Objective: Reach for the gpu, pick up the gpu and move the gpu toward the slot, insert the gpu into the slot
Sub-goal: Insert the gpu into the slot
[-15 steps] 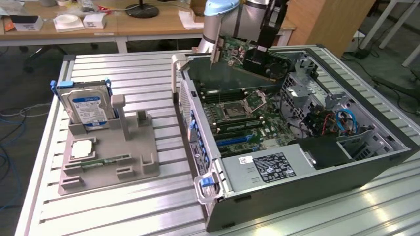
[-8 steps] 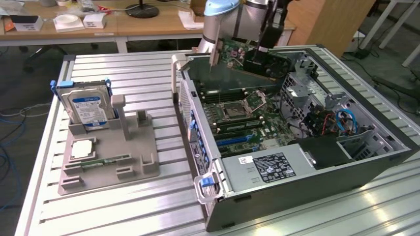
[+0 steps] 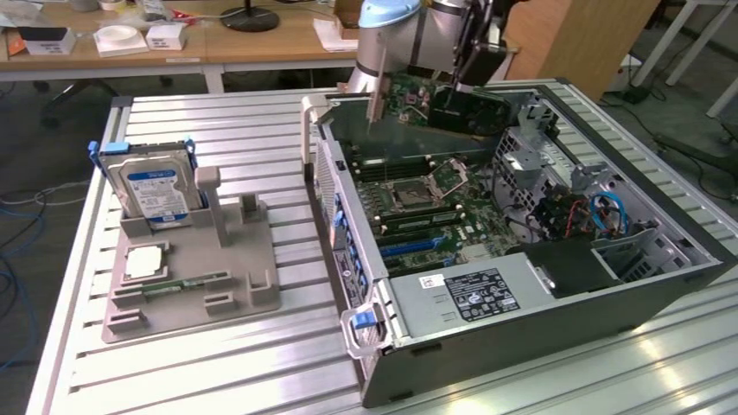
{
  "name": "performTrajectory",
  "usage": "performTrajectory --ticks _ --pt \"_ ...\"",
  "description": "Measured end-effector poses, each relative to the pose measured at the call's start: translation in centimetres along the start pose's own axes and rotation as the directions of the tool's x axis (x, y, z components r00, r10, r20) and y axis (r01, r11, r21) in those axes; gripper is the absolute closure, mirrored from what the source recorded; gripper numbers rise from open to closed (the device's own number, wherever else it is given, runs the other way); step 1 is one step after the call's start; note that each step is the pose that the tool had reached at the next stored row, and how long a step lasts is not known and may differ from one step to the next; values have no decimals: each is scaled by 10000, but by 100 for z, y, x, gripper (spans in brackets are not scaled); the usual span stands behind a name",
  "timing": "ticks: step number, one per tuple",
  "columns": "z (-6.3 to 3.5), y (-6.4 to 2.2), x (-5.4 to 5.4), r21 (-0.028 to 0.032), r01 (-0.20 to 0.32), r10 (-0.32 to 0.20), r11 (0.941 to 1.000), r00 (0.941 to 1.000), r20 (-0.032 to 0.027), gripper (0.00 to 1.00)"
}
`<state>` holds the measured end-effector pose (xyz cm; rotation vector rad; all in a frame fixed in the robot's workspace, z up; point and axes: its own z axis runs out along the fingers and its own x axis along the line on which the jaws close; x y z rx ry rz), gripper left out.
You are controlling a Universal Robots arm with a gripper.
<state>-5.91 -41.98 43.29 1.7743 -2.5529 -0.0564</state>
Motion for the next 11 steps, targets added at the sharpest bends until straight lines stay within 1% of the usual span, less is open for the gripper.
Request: performTrajectory --ticks 3,6,9,11 --pt "6 0 0 3 526 -526 9986 9986 -25 74" --pt "23 -1 0 11 887 -887 9961 9960 -41 74" --pt "39 -2 0 35 1246 -1246 9922 9922 -53 74" --pt "47 -2 0 64 1487 -1487 9889 9889 -57 74"
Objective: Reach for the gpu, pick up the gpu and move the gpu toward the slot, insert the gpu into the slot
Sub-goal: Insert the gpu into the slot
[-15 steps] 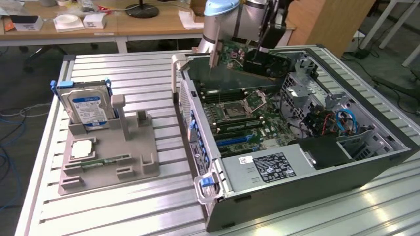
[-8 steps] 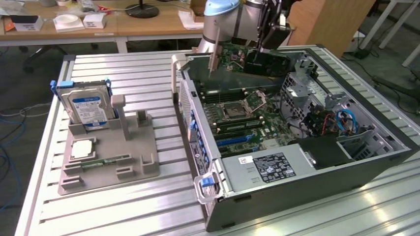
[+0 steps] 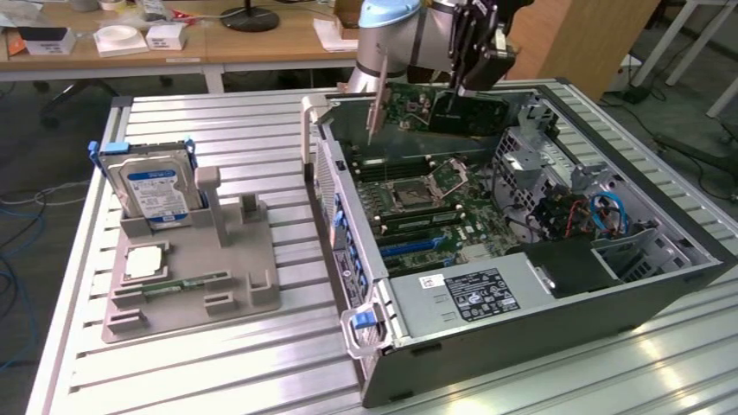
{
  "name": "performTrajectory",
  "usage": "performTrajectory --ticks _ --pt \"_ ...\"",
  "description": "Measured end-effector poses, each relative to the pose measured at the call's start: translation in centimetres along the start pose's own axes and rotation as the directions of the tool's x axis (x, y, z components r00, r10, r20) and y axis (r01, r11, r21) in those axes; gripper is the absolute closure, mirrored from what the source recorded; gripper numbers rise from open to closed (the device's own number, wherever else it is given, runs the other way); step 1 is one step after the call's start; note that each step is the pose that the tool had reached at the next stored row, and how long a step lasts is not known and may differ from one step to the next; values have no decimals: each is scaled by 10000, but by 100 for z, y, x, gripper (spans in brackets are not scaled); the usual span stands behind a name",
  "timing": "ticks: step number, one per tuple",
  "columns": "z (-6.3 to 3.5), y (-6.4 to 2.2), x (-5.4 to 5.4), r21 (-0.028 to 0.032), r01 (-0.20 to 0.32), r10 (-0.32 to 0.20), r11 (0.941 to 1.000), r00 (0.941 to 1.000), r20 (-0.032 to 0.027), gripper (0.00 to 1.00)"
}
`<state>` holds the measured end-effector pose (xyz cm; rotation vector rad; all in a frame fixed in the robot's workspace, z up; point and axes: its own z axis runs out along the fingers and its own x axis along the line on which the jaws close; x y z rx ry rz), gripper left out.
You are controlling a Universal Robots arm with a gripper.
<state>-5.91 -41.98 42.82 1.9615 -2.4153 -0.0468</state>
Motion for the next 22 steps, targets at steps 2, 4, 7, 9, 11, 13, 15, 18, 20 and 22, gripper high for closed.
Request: performTrajectory --ticks 2,4,7,9,11,13,15,18,20,22 --pt "5 0 0 47 212 -212 9998 9998 -2 74" --pt "11 -1 0 114 427 -427 9990 9991 0 74" --pt "19 -1 0 272 742 -743 9969 9972 12 74" --pt "24 -2 0 396 930 -931 9949 9957 21 74" --pt "32 -2 2 483 1089 -1091 9929 9940 21 74" --pt "40 -3 2 504 1270 -1272 9906 9919 21 74" --pt "45 -2 3 498 1426 -1434 9885 9896 138 74" --pt "48 -3 2 470 1542 -1570 9869 9856 621 74" --pt "51 -3 3 459 1611 -1645 9859 9828 838 74" --pt "52 -6 16 459 1702 -1736 9843 9813 834 74"
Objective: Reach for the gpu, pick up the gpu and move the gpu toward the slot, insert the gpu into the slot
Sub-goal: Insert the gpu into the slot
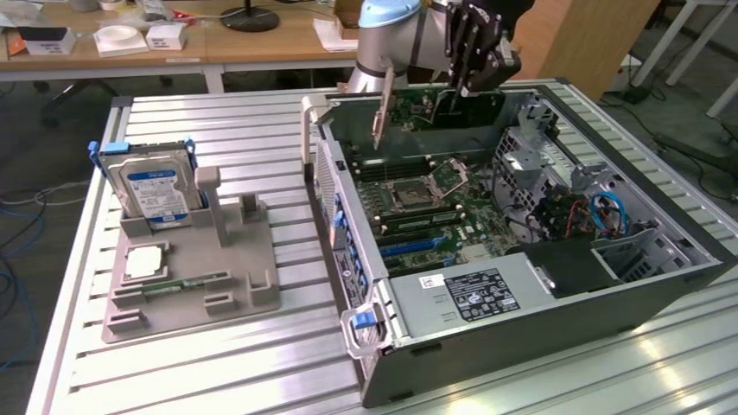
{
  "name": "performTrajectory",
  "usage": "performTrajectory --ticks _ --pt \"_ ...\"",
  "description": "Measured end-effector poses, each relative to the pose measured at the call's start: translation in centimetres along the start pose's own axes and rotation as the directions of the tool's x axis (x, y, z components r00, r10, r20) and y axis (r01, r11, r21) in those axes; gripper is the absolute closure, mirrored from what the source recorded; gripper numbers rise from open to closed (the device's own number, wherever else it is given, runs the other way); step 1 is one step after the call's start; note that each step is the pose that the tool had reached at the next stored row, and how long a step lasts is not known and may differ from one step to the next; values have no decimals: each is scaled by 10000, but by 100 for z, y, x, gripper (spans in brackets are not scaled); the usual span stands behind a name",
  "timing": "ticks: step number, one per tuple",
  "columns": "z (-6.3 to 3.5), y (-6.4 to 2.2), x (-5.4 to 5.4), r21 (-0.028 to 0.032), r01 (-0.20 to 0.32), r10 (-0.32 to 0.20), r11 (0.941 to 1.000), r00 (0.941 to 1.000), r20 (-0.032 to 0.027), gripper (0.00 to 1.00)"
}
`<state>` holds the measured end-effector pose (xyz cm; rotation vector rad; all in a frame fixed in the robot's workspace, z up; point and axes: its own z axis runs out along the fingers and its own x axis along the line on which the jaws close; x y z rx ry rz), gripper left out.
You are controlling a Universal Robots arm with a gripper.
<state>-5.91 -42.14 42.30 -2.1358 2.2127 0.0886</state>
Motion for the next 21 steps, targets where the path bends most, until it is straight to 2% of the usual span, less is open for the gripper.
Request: performTrajectory --ticks 10,15,18,21 --pt "19 -5 143 -10 153 -153 9999 9999 2 74" --pt "26 0 151 7 157 -157 9999 9999 -8 74" --pt "66 3 161 -81 156 -156 9998 9999 -12 74" --pt "120 6 165 -88 177 -177 9998 9998 -11 74"
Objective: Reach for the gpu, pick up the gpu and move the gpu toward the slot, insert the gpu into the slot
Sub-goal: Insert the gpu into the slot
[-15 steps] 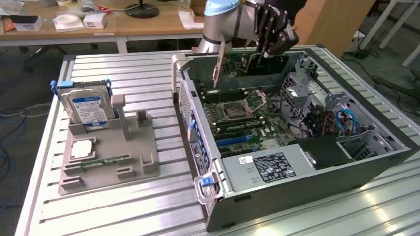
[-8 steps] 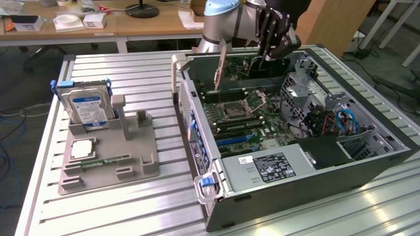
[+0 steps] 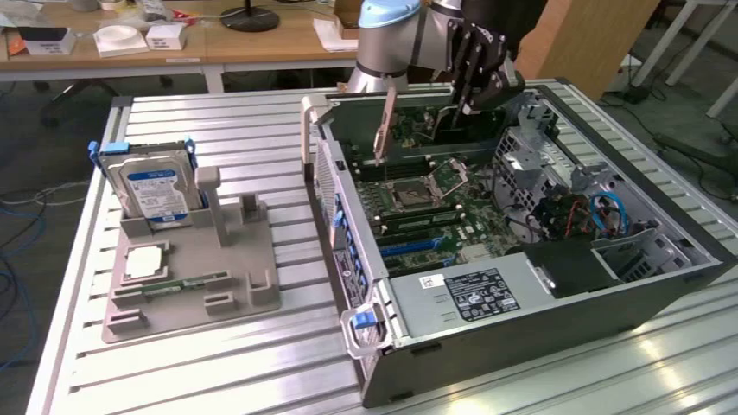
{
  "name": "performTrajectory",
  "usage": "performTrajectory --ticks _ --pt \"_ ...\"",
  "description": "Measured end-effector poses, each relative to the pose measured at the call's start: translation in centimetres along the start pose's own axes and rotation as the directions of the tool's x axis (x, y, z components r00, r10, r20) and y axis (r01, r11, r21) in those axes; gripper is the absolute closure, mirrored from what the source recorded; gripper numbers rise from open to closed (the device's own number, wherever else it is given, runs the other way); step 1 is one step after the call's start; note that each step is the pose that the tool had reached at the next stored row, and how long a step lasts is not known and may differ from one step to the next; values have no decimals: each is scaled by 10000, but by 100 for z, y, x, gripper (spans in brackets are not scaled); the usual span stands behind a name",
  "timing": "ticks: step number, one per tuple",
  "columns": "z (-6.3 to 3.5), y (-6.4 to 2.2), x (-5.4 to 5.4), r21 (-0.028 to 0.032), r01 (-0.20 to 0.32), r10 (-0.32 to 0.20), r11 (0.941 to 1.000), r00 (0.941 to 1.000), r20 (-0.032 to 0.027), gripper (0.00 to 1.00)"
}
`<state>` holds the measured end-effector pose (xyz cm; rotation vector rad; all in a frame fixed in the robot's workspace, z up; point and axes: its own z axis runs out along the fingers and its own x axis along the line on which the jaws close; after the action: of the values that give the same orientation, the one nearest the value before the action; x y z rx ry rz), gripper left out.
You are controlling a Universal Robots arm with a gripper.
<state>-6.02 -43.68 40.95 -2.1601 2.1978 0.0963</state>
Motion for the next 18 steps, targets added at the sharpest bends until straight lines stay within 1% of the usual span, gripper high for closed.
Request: performTrajectory --ticks 4,18 --pt "73 12 7 -1 1 -1 10000 10000 -1 74" --pt "326 8 32 0 -8 8 10000 10000 -1 74"
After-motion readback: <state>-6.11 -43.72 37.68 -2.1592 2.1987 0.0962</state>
